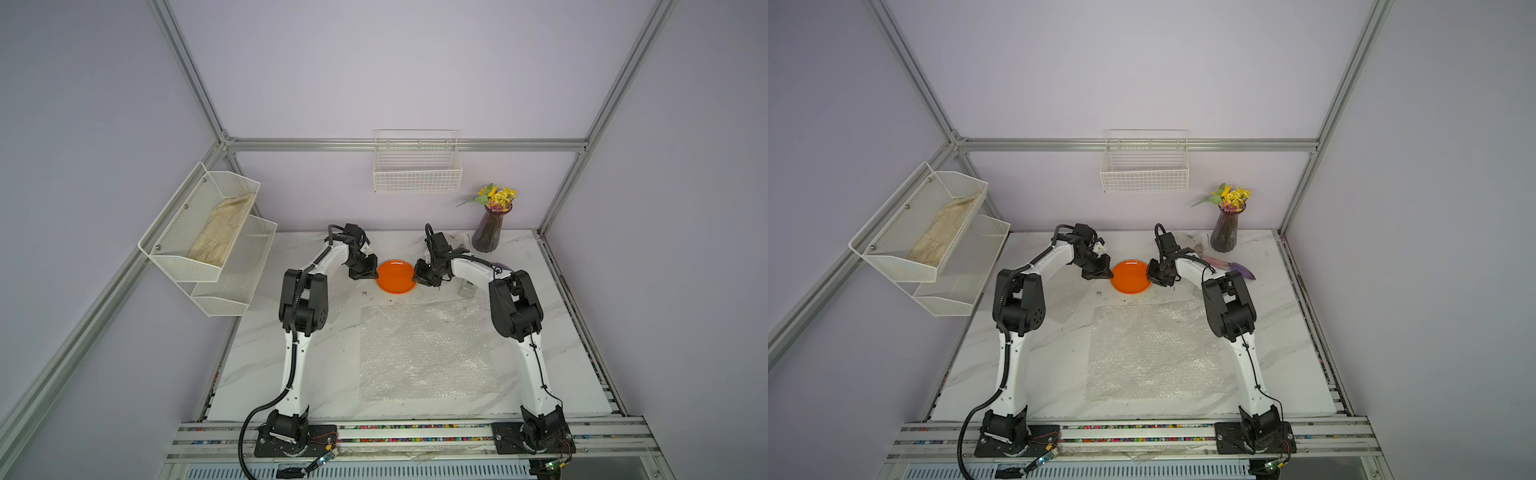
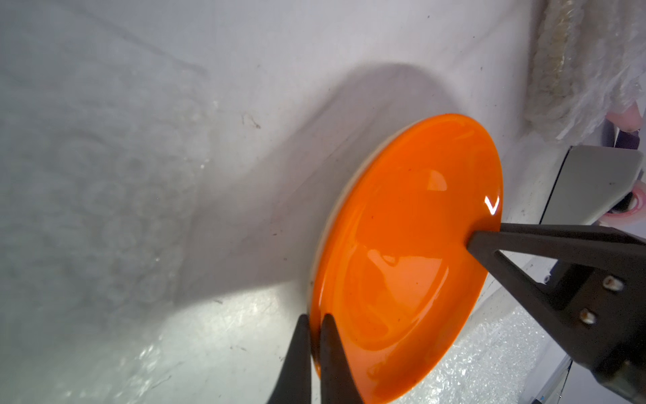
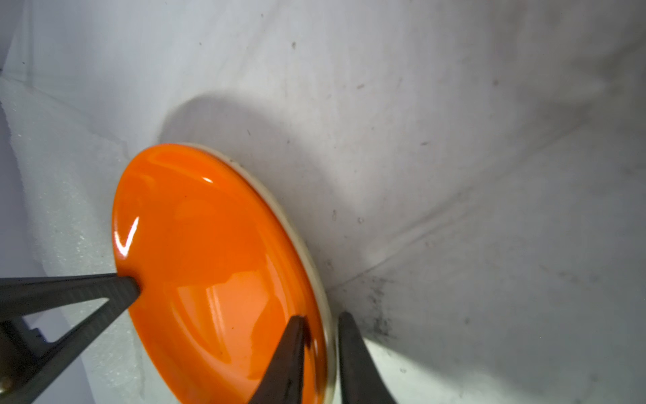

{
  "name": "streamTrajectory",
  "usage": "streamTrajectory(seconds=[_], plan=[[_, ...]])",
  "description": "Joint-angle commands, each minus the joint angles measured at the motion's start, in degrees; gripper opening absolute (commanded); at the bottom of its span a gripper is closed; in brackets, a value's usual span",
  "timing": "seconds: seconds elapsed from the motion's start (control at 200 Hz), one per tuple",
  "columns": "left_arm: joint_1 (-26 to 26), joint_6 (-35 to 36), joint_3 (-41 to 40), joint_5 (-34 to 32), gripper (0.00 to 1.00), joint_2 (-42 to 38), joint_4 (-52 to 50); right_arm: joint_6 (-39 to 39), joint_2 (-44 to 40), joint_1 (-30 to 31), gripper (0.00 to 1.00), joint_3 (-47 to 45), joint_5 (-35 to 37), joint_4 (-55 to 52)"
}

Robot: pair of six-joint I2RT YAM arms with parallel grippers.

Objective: Wrap dinner plates in bubble wrap
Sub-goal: Pick up the plate, then place the plate on the bubble wrap.

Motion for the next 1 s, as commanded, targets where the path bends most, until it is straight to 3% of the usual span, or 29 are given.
streamTrajectory(seconds=[0.0,0.16,0.365,0.54,0.71,0.865,0.995], plan=[[-0.46,2.11,4.7,-1.0,0.01,-5.23,-1.77,-0.53,-2.15,0.28,0.34,0.46,2.23,-3.47],[-0.56,2.16,4.45,-0.73,0.0,-8.62,-2.66,-0.44,-6.79,-0.38,0.38,-0.59,2.11,-3.56],[-1.88,0.58,-0.82,5.24,0.0,-16.31,-3.38,-0.91,-16.05,-2.94,0.38,-5.69,2.72,-3.73],[-6.6,-2.85,-14.95,6.56,0.0,-26.23,-0.96,-2.93,-26.06,-6.92,0.38,-13.25,2.99,-4.95],[-14.17,-10.02,-32.42,5.7,0.0,-35.48,8.53,-4.7,-34.52,-11.14,0.38,-21.73,1.75,-5.49],[-20.18,-15.69,-44.16,4.07,0.0,-39.0,16.51,-5.79,-39.35,-12.96,0.38,-27.15,0.3,-5.49],[-22.08,-17.77,-49.68,3.47,0.0,-38.67,21.63,-6.34,-40.89,-13.04,0.38,-29.25,-1.09,-5.49]])
